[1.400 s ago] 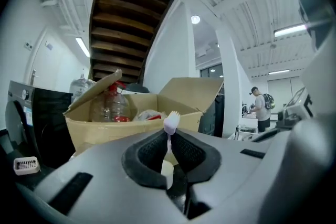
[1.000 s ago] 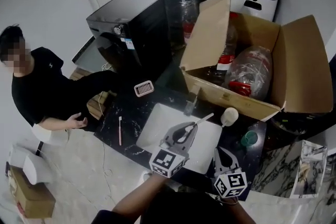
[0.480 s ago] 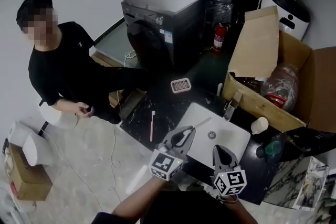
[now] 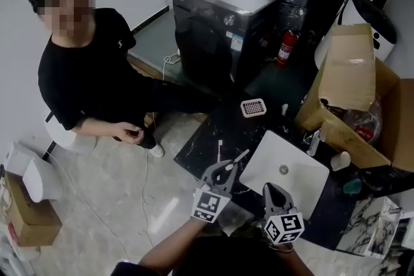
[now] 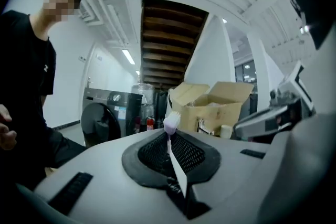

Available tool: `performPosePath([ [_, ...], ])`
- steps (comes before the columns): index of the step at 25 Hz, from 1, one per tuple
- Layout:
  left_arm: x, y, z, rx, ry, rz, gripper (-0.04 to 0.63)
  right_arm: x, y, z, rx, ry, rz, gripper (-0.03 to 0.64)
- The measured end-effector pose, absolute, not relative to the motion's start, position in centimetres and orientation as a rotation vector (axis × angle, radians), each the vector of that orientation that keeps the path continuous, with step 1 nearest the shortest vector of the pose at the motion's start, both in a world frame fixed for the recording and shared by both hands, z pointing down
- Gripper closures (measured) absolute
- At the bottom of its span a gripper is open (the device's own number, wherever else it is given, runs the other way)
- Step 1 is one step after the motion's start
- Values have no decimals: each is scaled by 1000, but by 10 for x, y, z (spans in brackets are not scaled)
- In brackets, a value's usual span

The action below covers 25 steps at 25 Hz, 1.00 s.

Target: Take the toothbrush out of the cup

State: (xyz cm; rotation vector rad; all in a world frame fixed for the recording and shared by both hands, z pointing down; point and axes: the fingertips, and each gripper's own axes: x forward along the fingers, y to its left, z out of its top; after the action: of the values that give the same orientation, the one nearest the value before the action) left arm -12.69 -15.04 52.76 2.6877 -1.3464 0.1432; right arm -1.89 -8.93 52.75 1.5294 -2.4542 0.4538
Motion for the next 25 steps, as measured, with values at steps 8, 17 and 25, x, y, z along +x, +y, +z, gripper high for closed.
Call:
performPosePath([
  [8,-158,-197,591,2566,-1371,177,551,-46,-89,541,1562,-2357,497,603],
  [17,-143,-246,637,2437,-1429,227,550,-27,-123,551,1589,-2353,520,603],
  [25,-120,-261,661,2437,-1416,314,549,-6,-163,556,1581,-2390,542,604],
])
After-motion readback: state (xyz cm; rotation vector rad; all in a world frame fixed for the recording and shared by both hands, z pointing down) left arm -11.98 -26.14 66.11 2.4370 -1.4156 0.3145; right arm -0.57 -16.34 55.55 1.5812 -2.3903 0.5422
